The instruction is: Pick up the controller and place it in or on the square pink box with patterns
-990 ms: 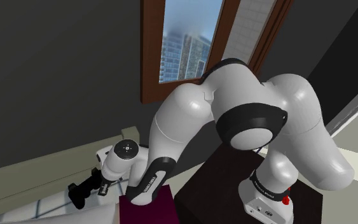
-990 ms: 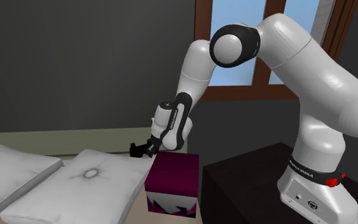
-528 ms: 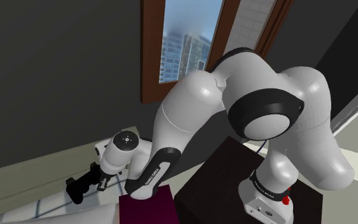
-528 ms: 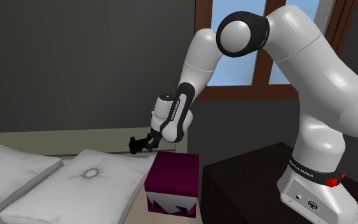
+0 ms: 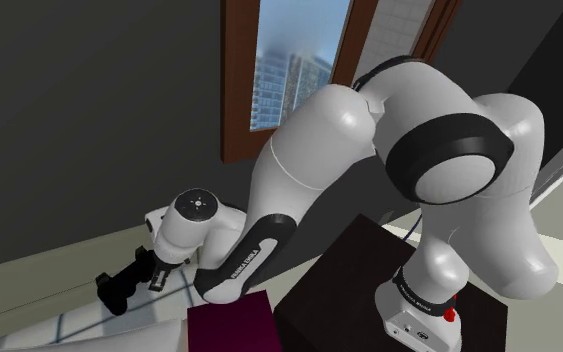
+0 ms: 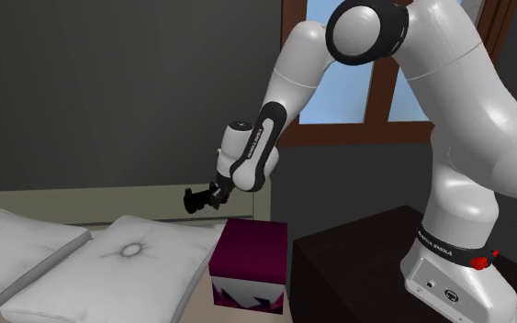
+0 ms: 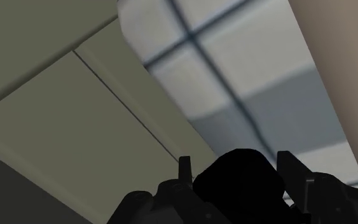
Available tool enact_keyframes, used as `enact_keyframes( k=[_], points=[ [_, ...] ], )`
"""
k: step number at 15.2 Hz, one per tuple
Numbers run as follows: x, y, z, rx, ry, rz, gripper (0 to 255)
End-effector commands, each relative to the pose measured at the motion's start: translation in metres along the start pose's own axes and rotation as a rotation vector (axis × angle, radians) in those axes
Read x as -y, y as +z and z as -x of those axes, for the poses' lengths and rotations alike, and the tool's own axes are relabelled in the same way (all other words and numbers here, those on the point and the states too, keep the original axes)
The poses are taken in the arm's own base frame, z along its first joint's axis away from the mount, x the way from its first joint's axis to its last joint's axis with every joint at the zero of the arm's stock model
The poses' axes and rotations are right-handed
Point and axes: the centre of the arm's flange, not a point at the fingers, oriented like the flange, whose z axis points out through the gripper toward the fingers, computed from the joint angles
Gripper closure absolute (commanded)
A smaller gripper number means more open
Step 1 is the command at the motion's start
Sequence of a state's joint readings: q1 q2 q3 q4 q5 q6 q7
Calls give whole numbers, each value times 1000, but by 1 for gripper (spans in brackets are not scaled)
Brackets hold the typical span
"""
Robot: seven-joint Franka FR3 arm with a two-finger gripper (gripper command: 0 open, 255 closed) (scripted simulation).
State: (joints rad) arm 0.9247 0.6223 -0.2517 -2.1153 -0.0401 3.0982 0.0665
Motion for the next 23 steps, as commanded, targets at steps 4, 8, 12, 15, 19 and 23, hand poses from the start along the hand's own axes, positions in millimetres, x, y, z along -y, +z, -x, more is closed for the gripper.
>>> enact_keyframes(
  k=[4,8,12,15,19,23],
  points=[
    [-4,-24,-10,0,0,0,255],
    [-9,-22,-20,-19,-190,-72,0],
    [-11,-7,-39,-52,-531,-201,0],
    [-8,9,-39,-52,-531,-201,0],
    [-5,22,-39,-52,-531,-201,0],
    [-5,22,-39,-52,-531,-201,0]
  ],
)
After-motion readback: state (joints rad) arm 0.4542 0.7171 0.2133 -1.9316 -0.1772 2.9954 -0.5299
